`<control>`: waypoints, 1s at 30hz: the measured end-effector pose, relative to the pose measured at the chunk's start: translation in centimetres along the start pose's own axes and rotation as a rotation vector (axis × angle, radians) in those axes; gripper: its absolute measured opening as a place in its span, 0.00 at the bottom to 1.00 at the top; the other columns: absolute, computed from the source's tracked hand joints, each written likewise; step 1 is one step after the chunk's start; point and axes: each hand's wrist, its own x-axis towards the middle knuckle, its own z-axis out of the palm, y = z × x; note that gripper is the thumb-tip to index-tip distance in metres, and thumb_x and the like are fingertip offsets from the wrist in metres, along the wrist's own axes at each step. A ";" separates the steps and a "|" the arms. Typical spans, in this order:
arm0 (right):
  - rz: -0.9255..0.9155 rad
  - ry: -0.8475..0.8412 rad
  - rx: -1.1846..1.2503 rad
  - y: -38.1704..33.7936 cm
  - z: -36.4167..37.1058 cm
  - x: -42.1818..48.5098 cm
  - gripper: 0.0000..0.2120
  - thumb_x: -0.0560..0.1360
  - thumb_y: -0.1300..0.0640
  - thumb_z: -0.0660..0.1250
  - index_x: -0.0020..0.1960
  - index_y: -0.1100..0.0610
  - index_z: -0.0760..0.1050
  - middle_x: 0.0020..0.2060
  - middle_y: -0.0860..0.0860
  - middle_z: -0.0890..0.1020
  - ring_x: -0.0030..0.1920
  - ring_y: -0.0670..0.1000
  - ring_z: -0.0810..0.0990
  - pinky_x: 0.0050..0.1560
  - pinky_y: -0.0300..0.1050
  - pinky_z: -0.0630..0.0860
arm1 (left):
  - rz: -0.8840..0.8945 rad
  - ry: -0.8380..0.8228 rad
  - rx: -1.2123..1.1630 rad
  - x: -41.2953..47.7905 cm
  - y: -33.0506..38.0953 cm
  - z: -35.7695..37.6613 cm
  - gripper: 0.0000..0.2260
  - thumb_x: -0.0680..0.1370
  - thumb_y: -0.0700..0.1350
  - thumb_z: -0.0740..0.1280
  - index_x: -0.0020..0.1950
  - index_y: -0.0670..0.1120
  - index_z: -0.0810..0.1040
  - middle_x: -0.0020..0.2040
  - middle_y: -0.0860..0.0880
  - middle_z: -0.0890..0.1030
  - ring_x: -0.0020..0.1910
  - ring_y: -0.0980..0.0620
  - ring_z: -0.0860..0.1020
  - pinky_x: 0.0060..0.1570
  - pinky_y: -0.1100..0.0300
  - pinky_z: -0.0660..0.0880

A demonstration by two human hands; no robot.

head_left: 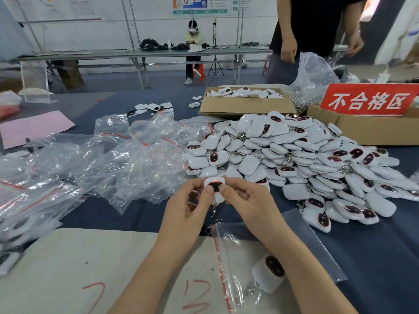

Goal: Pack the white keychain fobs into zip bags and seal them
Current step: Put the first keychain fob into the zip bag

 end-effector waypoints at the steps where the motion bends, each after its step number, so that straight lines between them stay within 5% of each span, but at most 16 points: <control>1: 0.002 0.005 -0.001 0.0 0.0 0.0 0.09 0.81 0.58 0.66 0.56 0.47 0.82 0.48 0.42 0.87 0.52 0.42 0.84 0.53 0.34 0.77 | -0.004 -0.005 0.000 0.0 0.0 0.0 0.05 0.82 0.49 0.67 0.51 0.59 0.81 0.39 0.54 0.82 0.35 0.59 0.76 0.35 0.68 0.72; 7: 0.035 0.024 0.056 0.2 0.0 0.1 0.10 0.80 0.59 0.66 0.59 0.51 0.82 0.51 0.48 0.87 0.55 0.48 0.84 0.57 0.45 0.81 | 0.011 -0.068 0.020 -0.1 -0.3 0.1 0.13 0.80 0.44 0.70 0.59 0.61 0.77 0.49 0.57 0.84 0.43 0.56 0.81 0.44 0.68 0.76; 20: 0.046 0.023 0.050 0.2 -0.1 0.1 0.10 0.79 0.60 0.67 0.54 0.46 0.82 0.48 0.46 0.87 0.51 0.47 0.85 0.52 0.40 0.81 | -0.017 -0.116 -0.035 0.3 -0.4 -0.2 0.12 0.79 0.49 0.71 0.59 0.62 0.78 0.45 0.51 0.84 0.42 0.44 0.80 0.44 0.58 0.77; 26: 0.057 0.040 0.101 0.2 -0.2 0.2 0.10 0.80 0.62 0.67 0.59 0.55 0.81 0.50 0.49 0.87 0.52 0.49 0.85 0.53 0.42 0.81 | -0.017 -0.042 -0.038 0.3 -0.3 0.1 0.11 0.80 0.46 0.72 0.57 0.62 0.79 0.47 0.55 0.85 0.44 0.52 0.82 0.45 0.64 0.77; 30: 0.085 0.011 0.163 0.4 0.0 0.0 0.14 0.80 0.58 0.67 0.65 0.50 0.76 0.51 0.49 0.86 0.53 0.49 0.85 0.55 0.42 0.81 | 0.023 0.053 0.024 0.3 -0.4 0.1 0.08 0.81 0.44 0.69 0.53 0.58 0.80 0.46 0.59 0.84 0.44 0.59 0.81 0.43 0.71 0.73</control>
